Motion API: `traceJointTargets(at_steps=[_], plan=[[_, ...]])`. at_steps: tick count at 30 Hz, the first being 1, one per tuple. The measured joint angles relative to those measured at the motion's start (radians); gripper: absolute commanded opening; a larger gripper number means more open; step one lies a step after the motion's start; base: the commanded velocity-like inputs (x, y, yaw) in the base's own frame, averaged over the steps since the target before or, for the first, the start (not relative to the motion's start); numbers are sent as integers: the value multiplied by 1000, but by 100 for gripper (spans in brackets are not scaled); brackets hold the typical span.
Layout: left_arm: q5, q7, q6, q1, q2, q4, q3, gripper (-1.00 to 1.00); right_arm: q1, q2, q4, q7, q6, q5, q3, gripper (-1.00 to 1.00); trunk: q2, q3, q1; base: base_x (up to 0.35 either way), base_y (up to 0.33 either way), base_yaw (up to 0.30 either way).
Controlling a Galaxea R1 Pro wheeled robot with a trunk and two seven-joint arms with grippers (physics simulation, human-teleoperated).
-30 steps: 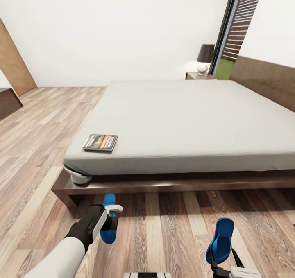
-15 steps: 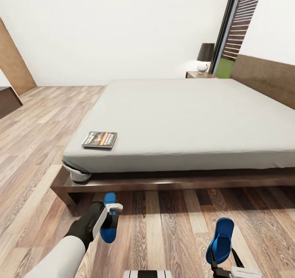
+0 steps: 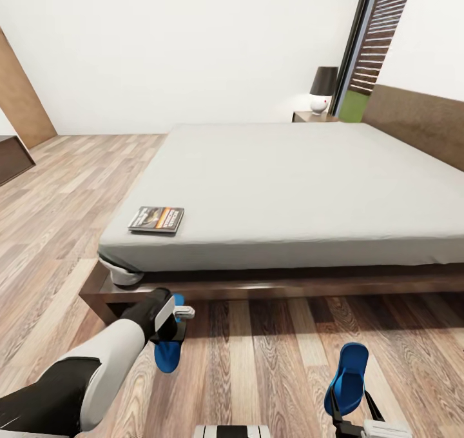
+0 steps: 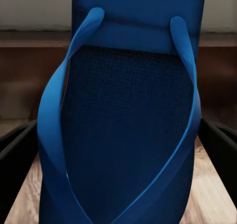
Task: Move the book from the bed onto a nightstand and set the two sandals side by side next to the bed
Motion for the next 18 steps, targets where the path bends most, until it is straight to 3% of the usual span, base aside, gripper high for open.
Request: traceJointTargets(at_steps=[9,18], plan=[[0,-7,0,0,-1,0,-2,-100,0,0,1,0,0,0,0,-100,0,-4,0,0,0,0],[1,-10,6,-1,-7,0,-6,-100,0,0,-1,0,0,0,0,-100,-2,-39,5,0,0,0]])
